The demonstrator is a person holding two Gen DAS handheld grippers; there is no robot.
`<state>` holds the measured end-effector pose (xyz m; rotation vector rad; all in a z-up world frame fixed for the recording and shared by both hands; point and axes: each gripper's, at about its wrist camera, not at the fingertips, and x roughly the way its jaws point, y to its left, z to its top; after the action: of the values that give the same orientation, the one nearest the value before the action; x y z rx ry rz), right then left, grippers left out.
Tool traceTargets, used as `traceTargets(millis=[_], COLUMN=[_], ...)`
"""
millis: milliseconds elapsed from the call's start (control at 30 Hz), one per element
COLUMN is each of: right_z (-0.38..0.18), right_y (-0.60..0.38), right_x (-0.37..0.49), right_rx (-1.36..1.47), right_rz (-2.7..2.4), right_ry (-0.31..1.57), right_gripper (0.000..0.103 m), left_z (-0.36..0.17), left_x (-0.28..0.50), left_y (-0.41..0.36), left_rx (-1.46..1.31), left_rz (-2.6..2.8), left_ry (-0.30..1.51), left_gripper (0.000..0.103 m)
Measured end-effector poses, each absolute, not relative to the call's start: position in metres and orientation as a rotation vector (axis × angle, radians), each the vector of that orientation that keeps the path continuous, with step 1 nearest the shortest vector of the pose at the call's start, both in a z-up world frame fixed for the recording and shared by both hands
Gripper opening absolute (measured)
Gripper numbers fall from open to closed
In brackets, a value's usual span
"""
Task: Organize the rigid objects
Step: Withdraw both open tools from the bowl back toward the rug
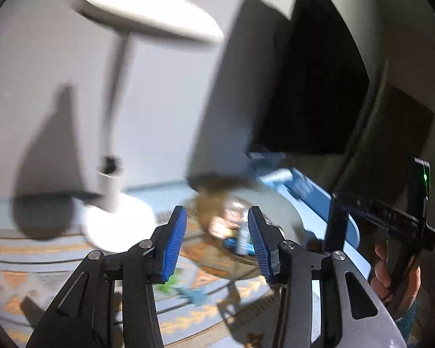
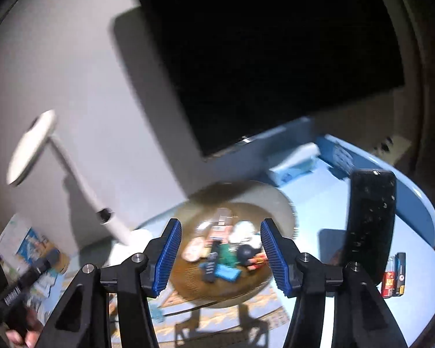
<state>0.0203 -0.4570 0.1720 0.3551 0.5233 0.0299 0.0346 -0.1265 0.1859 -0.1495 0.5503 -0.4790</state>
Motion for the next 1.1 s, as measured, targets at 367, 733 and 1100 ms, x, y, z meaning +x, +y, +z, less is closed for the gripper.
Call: traceTargets(millis=[367, 733, 1100], right_z=[0.139, 0.011, -0.007], right_y=[-0.337, -0.282, -0.263], right_x=[-0.001, 0.014, 0.013], right_rx=[0.201, 0.086, -0.043], right_rz=[0.275, 0.364, 0.295], right_ry=[0.605, 0.771, 0.783], right_gripper=[0.06, 0.059, 0.06], left_z=[0.182, 0.043, -0.001], left_x=[-0.033, -0.006, 0.008], left_y=[-0.022, -0.015, -0.015], left_rx=[-0.173, -0.073, -0.063], left_rz=[-0.276, -0.17, -0.131], left_ry=[0.51, 0.775, 0.852], left_gripper=[0.061, 0.061, 0.061])
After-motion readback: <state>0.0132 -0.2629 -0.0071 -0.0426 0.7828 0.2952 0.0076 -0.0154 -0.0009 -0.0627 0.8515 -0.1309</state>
